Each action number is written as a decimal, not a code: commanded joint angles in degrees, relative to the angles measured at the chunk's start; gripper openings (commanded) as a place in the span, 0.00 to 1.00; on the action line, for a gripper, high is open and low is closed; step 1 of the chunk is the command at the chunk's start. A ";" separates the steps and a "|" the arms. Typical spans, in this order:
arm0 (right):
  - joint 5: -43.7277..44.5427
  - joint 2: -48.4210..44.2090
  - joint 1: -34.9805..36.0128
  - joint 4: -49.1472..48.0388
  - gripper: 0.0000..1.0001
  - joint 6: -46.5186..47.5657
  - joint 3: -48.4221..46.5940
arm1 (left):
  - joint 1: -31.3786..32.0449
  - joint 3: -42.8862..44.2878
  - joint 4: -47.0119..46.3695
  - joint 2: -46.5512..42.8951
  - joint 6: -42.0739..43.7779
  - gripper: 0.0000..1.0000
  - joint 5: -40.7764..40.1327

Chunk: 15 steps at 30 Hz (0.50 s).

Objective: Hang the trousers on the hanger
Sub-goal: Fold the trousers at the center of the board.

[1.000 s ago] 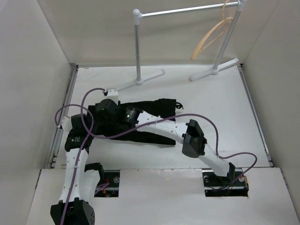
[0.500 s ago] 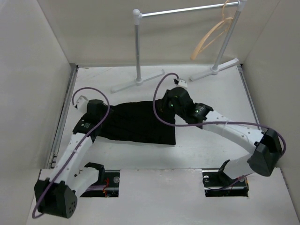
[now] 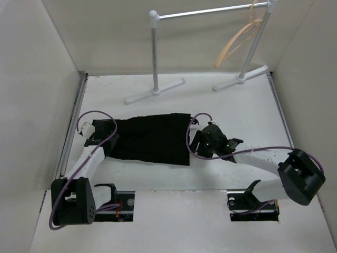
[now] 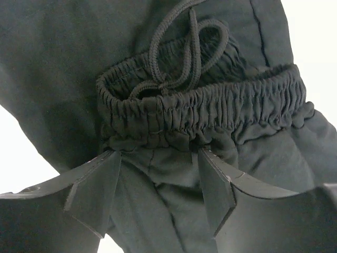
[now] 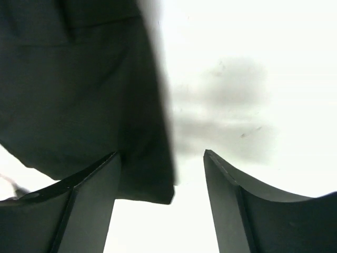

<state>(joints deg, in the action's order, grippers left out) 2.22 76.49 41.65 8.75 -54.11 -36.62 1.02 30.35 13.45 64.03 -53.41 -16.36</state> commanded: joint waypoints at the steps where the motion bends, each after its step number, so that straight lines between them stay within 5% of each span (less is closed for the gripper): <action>1: -2.83 0.41 0.23 -6.47 0.68 -5.12 1.55 | -2.90 -0.38 -2.99 1.00 2.25 0.58 0.88; 9: -9.59 2.69 3.04 -13.92 0.59 -8.90 4.98 | -1.33 1.81 -1.24 -2.85 1.64 0.59 2.74; 15: -11.98 4.82 2.17 -19.30 0.20 -13.03 8.75 | 1.92 6.82 3.68 -10.32 1.81 0.56 1.60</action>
<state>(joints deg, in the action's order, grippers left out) -8.01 82.30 44.25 -5.32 -63.75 -29.95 1.23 32.80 15.49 57.41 -52.36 -13.80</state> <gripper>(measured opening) 0.220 0.564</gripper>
